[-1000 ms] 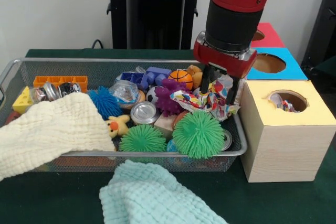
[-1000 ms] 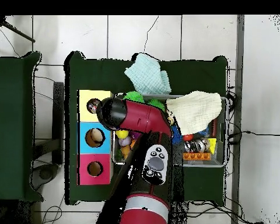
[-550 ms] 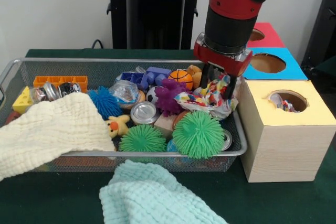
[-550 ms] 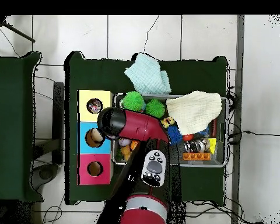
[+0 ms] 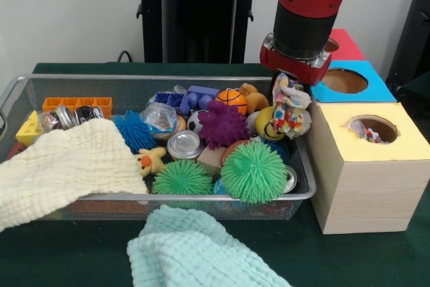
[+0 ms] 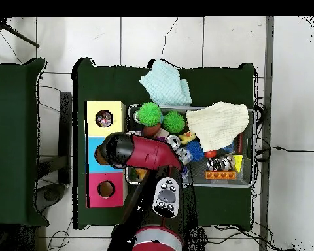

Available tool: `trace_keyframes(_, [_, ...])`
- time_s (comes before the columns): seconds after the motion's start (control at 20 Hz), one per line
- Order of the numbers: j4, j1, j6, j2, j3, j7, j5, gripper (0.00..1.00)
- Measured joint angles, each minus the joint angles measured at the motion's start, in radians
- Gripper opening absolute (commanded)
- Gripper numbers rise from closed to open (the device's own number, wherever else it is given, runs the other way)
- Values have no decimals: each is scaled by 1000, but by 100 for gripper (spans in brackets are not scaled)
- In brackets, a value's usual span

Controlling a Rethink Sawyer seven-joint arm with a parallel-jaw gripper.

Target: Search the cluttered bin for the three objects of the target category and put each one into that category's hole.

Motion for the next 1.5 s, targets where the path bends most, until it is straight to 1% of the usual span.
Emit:
trace_keyframes(0.1, [26,-2,-32,-6,11,0,0,0])
trace_keyframes(0.35, [60,-3,-64,-7,31,0,0,0])
trace_keyframes(0.95, [66,-3,-71,-8,32,0,0,0])
trace_keyframes(1.25, [82,21,-71,-60,8,0,-2,0])
trace_keyframes(1.3, [90,31,-71,-88,-4,0,-8,0])
trace_keyframes(1.5, [107,58,-49,-161,-38,0,-15,0])
